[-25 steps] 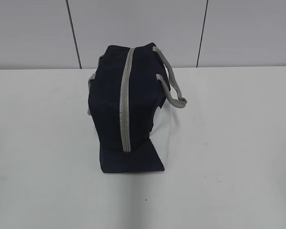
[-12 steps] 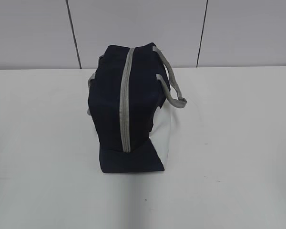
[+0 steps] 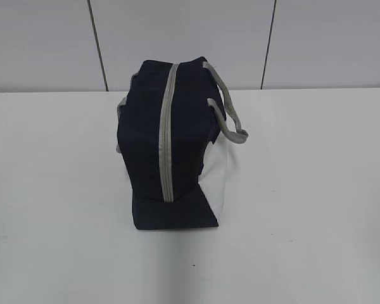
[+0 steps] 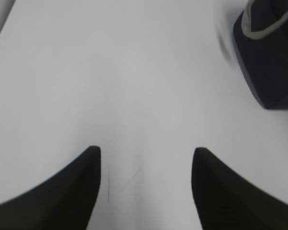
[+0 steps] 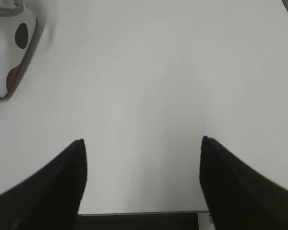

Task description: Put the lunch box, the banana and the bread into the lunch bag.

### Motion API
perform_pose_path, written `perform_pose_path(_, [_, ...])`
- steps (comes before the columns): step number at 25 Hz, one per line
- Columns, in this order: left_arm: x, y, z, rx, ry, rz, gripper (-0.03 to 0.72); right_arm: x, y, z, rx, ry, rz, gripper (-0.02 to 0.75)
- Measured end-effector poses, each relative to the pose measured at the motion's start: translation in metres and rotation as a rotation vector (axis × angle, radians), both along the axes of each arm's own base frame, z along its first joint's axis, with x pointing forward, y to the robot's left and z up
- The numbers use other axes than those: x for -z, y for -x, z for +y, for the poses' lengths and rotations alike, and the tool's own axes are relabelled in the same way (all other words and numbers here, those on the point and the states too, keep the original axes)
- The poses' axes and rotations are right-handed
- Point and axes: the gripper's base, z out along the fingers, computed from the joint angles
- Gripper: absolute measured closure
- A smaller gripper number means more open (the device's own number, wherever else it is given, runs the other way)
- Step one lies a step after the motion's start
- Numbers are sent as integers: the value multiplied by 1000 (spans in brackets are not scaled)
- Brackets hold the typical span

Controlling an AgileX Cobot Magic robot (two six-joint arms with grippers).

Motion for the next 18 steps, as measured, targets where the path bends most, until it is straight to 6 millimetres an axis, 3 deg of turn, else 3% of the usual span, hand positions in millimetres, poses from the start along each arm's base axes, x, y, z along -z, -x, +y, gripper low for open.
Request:
perform_pose_path(4, [0,10,0,-47,4,-59,278,0,4,0,17,-1,-27,195])
perform_pose_path(18, [1,10,0,-51,4,-62,345,0,8,0,34,3,-54,195])
